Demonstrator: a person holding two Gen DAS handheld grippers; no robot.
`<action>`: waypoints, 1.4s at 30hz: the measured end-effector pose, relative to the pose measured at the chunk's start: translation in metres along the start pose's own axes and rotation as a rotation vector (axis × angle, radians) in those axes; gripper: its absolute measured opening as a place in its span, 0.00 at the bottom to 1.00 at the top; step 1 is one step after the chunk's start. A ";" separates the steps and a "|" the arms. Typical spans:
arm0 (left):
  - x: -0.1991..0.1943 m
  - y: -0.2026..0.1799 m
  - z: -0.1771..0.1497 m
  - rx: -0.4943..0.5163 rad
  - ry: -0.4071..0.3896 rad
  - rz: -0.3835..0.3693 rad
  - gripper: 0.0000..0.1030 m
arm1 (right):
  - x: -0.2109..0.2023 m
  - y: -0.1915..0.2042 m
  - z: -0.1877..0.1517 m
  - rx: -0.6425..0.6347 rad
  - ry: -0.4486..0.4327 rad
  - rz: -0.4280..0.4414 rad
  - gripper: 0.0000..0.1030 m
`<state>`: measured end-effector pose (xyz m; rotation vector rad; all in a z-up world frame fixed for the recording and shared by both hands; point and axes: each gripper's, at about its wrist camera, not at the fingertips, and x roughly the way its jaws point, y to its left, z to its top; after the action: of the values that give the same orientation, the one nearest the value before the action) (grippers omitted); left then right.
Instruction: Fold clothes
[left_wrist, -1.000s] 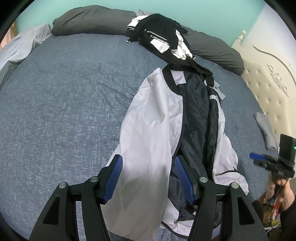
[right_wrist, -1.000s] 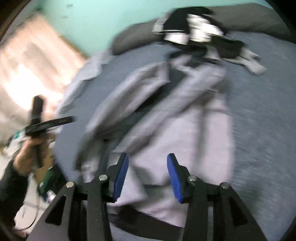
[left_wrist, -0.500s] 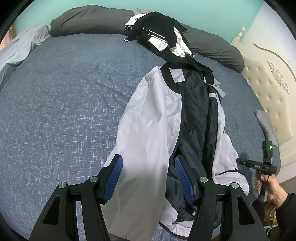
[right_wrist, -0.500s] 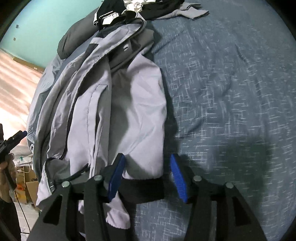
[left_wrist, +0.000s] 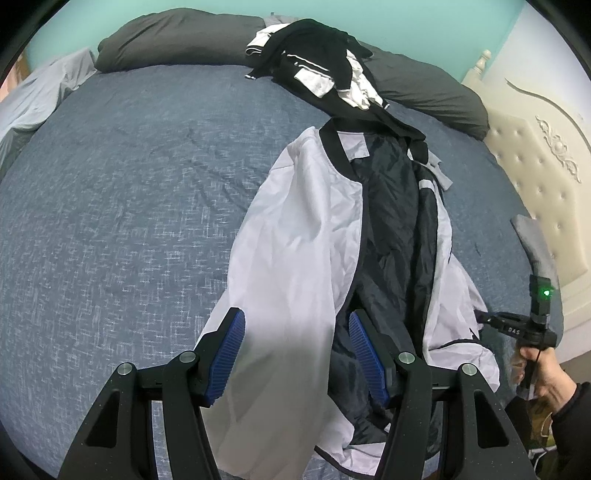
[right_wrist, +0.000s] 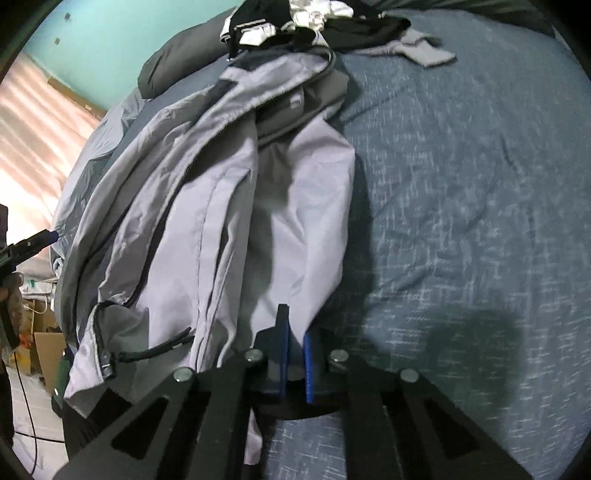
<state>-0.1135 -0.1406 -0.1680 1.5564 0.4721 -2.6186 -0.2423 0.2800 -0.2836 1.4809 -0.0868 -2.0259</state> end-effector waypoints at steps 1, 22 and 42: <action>0.000 -0.001 0.000 0.001 -0.001 0.000 0.61 | -0.005 -0.002 0.002 -0.002 -0.009 -0.007 0.05; 0.004 -0.026 0.007 0.036 0.001 -0.001 0.61 | -0.150 -0.108 0.047 0.076 -0.210 -0.238 0.03; 0.021 -0.019 0.022 0.031 0.018 0.040 0.61 | -0.231 -0.238 0.089 0.265 -0.246 -0.478 0.03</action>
<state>-0.1468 -0.1265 -0.1718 1.5822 0.3988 -2.5969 -0.3839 0.5634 -0.1515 1.5063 -0.1133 -2.6666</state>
